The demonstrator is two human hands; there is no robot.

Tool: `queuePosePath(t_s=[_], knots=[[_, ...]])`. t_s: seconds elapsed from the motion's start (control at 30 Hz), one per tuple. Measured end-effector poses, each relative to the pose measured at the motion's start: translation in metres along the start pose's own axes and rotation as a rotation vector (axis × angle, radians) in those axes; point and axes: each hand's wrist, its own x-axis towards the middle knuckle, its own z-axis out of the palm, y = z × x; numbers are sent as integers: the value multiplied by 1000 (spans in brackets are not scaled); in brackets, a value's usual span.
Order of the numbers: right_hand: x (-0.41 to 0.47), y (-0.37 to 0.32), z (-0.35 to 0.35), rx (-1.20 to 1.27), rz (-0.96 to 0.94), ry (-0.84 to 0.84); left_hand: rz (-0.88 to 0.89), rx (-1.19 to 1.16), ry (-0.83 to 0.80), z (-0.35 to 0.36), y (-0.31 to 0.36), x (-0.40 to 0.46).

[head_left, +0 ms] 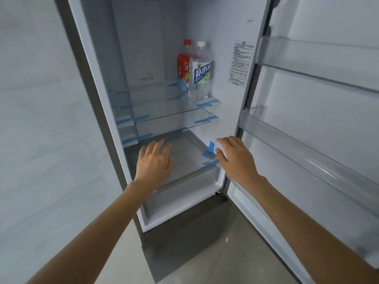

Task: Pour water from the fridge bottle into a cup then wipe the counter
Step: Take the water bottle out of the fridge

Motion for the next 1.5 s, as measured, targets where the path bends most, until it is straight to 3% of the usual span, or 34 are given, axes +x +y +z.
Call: queuePosePath(t_s=[0.6,0.93,1.17,1.3,1.5], knots=[[205,47,78,116,89,125,-91,-198,146,54,-26,191],[279,80,128,473,254,177,-110,-381,154,93,-21,306],[293,82,157,821,243,209,-54,-684,128,113,-16,336],[294,79,165,832,236,212,-84,-870,130,117,-18,339],[288,70,162,805,208,278,-65,-966,219,113,-20,328]])
